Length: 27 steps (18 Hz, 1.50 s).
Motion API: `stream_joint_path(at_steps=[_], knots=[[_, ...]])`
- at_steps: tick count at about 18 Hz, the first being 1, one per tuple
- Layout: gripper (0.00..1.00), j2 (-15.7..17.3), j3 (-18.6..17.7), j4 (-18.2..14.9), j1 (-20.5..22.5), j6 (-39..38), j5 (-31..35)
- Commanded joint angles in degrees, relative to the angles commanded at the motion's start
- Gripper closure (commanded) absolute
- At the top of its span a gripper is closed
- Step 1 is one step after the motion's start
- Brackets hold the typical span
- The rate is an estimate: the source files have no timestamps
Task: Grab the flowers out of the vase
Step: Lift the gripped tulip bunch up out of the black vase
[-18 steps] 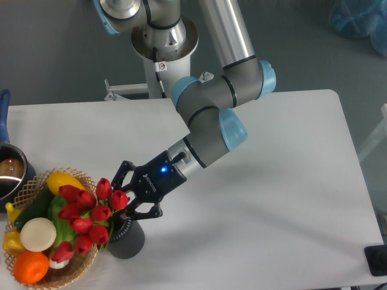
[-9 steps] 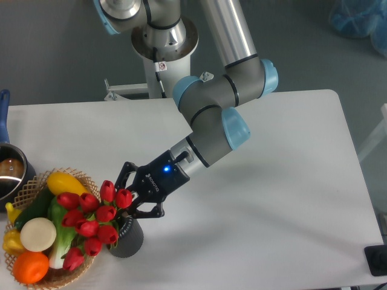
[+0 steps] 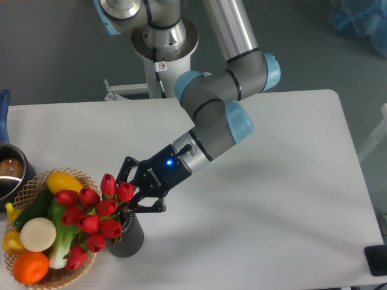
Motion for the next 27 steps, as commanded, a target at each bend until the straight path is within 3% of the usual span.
stream_joint_path(at_steps=[11, 27], knots=[[0.75, 3.3, 0.1, 0.0, 2.5, -1.6, -6.6], [0.77, 3.7, 3.3, 0.0, 4.6, -1.6, -14.0]])
